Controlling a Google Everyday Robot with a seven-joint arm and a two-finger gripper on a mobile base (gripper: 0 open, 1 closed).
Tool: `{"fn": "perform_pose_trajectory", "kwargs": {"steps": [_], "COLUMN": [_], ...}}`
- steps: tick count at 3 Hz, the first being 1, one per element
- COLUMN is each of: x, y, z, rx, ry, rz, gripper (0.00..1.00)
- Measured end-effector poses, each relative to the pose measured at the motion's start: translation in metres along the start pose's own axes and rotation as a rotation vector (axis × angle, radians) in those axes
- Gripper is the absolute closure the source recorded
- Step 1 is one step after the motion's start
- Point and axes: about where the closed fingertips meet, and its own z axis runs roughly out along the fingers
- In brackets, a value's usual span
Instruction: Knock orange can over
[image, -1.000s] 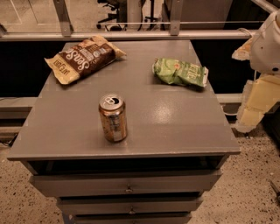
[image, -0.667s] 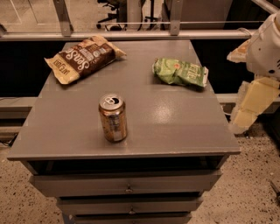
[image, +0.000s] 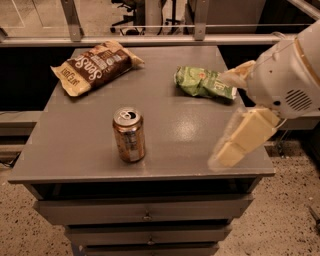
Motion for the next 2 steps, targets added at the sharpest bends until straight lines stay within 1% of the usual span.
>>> {"fn": "perform_pose_trajectory", "kwargs": {"steps": [1, 2], "x": [-0.0345, -0.0412], "y": [0.0238, 0.0261], "z": [0.0311, 0.0354], "rx": [-0.024, -0.027], "ry": [-0.112, -0.132], "rz": [0.021, 0.026], "gripper": [0.0, 0.0]}}
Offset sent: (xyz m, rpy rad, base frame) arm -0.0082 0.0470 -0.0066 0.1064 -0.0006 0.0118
